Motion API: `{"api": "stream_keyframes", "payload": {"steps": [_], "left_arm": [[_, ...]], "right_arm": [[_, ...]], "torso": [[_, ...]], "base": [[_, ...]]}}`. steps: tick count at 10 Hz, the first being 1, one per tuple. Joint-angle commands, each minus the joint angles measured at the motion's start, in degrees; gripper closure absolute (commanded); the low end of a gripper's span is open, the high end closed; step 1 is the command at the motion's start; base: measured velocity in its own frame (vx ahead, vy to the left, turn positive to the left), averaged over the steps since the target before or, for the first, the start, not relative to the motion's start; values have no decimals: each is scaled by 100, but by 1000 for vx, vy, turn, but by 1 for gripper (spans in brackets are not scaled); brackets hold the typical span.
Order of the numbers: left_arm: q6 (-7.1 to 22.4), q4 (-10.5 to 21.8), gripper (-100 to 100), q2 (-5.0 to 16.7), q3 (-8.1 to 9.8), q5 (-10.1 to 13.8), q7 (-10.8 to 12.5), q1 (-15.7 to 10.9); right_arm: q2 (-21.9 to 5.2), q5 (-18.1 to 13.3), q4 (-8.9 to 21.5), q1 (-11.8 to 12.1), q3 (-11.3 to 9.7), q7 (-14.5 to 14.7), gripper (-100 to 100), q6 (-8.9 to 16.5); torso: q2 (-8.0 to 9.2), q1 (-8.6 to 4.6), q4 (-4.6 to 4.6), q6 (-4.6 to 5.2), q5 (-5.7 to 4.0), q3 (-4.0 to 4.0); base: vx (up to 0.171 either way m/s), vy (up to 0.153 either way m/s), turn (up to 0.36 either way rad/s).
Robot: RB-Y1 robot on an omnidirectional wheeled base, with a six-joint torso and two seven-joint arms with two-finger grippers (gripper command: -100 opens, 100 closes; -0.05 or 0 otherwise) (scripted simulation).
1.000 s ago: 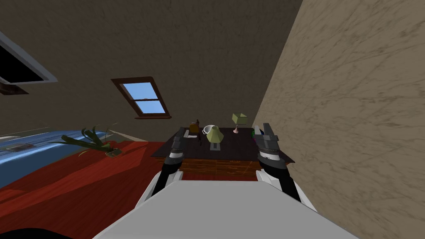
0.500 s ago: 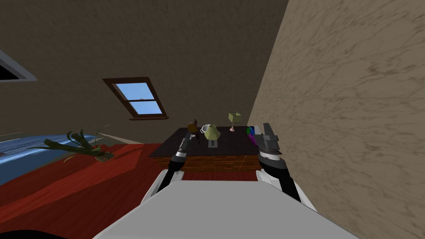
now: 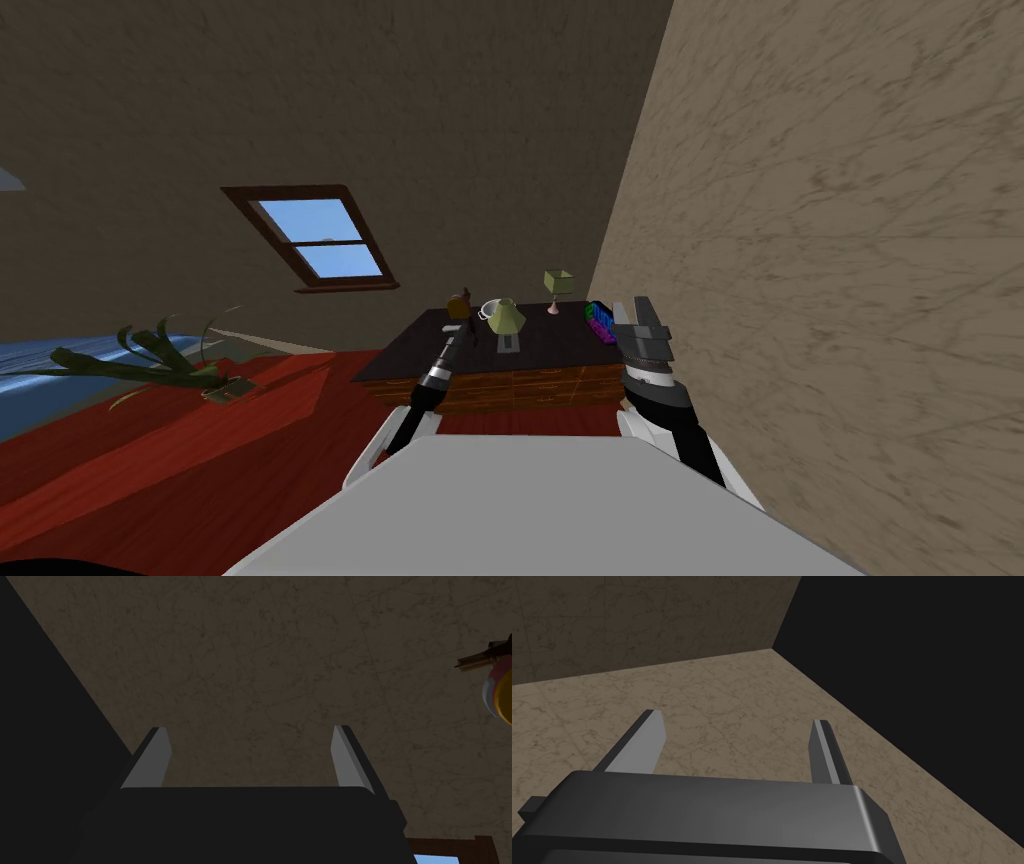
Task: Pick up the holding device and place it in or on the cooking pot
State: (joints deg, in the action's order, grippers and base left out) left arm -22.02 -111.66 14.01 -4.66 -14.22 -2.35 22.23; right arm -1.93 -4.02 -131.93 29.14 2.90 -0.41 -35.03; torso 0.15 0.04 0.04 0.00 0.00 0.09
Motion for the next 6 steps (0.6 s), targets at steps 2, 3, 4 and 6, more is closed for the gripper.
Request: {"api": "stream_keyframes", "payload": {"steps": [2, 3, 4, 6], "left_arm": [[182, 404, -100, 92, -46, -169, -156, -89], [314, 553, -100, 183, -55, -266, -238, -179], [314, 669, -100, 183, -55, -266, -238, -179], [446, 927, -100, 275, -61, -360, -320, -273]], "right_arm": [[0, 0, 0, 0, 0, 0, 0, 0], [0, 0, 0, 0, 0, 0, 0, 0], [0, 0, 0, 0, 0, 0, 0, 0], [0, 0, 0, 0, 0, 0, 0, 0]], "torso": [[4, -2, 1, 0, 0, 2], [2, -3, 1, -2, -1, 2], [1, -6, 0, 0, -1, 1], [-5, -1, -1, -1, -1, -3]], "base": [[-52, -12, -105], [-43, -24, -106], [-29, -14, -43], [-24, -7, -77]]}}
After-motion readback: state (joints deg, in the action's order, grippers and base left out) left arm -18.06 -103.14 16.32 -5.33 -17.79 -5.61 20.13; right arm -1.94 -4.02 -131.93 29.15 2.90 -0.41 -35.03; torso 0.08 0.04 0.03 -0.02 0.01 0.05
